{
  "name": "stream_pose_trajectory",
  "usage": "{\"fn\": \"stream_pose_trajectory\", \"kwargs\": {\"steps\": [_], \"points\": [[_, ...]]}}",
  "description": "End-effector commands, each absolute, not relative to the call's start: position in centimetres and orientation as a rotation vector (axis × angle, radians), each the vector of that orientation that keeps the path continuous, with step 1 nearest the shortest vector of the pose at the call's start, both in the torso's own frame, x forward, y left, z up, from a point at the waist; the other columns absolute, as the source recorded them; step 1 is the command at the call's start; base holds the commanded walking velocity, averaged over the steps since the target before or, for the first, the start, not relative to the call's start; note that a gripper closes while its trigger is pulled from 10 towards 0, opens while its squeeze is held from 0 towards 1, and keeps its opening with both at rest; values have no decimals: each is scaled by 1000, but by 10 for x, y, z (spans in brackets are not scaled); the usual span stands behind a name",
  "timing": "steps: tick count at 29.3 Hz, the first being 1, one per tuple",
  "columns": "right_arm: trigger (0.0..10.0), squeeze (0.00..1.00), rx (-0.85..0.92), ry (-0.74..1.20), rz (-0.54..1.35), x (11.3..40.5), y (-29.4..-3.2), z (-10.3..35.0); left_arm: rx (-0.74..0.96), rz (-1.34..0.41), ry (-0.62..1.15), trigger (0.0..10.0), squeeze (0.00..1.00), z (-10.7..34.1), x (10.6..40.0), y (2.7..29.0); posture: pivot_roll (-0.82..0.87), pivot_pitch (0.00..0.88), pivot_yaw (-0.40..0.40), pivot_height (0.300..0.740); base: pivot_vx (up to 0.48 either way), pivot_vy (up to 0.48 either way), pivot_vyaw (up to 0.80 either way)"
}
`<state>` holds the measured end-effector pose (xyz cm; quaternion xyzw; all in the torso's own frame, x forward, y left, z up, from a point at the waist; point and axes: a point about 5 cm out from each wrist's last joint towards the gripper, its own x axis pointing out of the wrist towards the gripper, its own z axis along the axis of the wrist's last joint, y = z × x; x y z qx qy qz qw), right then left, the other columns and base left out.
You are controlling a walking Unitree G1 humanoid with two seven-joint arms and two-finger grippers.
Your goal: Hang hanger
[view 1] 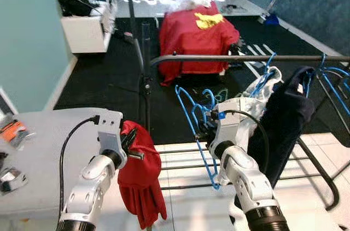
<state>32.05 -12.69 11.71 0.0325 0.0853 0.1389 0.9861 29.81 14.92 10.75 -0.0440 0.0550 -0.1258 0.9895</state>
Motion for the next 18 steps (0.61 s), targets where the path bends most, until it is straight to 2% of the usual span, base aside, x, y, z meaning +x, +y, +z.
{"fn": "stream_pose_trajectory", "kwargs": {"steps": [1, 18], "points": [[10000, 0, 74, 190, 279, 320, -127, 114, -100, -265, 91, 10000, 0, 112, 300, 146, -48, 26, -29, 740, -292, 0, 0], [10000, 0, 79, 199, 287, 320, -125, 113, -91, -277, 94, 10000, 0, 112, 301, 146, -43, 18, -26, 740, -292, 0, 0]]}}
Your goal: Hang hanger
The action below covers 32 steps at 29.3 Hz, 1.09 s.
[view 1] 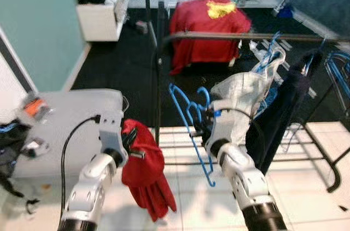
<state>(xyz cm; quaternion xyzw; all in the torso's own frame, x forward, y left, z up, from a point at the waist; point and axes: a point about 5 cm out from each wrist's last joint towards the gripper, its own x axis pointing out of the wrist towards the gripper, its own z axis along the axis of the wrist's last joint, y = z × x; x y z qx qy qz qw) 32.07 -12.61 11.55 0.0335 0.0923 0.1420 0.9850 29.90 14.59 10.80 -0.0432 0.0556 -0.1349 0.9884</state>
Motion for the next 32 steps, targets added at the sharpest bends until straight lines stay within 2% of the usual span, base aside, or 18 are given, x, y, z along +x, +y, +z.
{"fn": "stream_pose_trajectory", "kwargs": {"steps": [1, 32], "points": [[10000, 0, 79, 199, 287, 320, -125, 112, -91, -278, 94, 10000, 0, 112, 301, 146, -43, 18, -26, 740, -289, 0, 0], [10000, 0, 68, 225, 316, 313, -119, 102, -79, -300, 102, 10000, 0, 108, 301, 145, -34, 0, -20, 740, -291, 0, 0]]}}
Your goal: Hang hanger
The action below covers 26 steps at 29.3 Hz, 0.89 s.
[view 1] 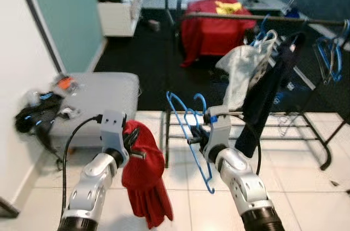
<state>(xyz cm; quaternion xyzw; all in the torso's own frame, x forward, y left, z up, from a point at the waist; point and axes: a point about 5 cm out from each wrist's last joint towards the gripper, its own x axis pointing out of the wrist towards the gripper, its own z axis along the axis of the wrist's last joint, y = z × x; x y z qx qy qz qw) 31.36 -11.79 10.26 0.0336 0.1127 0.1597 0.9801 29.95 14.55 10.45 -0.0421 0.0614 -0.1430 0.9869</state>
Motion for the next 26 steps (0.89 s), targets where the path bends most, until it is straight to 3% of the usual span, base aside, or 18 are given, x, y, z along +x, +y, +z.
{"fn": "stream_pose_trajectory", "kwargs": {"steps": [1, 20, 26], "points": [[10000, 0, 68, 225, 316, 313, -119, 102, -79, -300, 102, 10000, 0, 108, 302, 145, -34, 0, -20, 740, -292, 0, 0], [10000, 0, 86, 230, 314, 313, -117, 102, -70, -310, 107, 10000, 0, 108, 302, 143, -36, 0, -11, 740, -285, 0, 0], [10000, 0, 109, 233, 311, 314, -116, 102, -47, -306, 135, 10000, 0, 105, 303, 144, -33, 0, -7, 740, 0, 0, 0]]}}
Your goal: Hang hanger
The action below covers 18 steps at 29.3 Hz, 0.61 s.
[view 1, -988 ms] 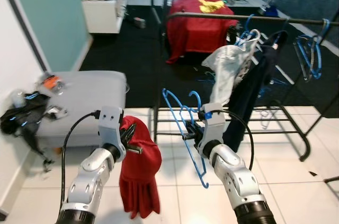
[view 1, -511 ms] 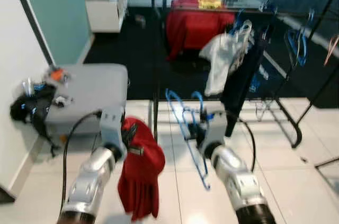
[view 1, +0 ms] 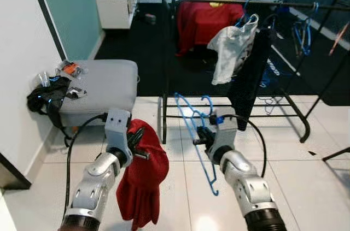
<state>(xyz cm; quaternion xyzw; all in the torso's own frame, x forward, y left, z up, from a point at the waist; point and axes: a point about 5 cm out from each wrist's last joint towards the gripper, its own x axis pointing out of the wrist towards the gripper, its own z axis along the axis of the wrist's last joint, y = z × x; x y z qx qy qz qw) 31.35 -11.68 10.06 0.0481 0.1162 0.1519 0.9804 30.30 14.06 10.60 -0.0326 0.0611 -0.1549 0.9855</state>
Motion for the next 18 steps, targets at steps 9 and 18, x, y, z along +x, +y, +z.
{"fn": "stream_pose_trajectory", "kwargs": {"steps": [9, 18], "points": [[10000, 0, 110, 249, 296, 314, -118, 100, -28, -312, 159, 10000, 0, 103, 304, 143, -36, 0, 2, 740, 0, 0, 0], [10000, 0, 104, 267, 276, 315, -120, 98, -17, -310, 170, 10000, 0, 103, 308, 141, -31, 0, 8, 740, 0, 0, 0]]}}
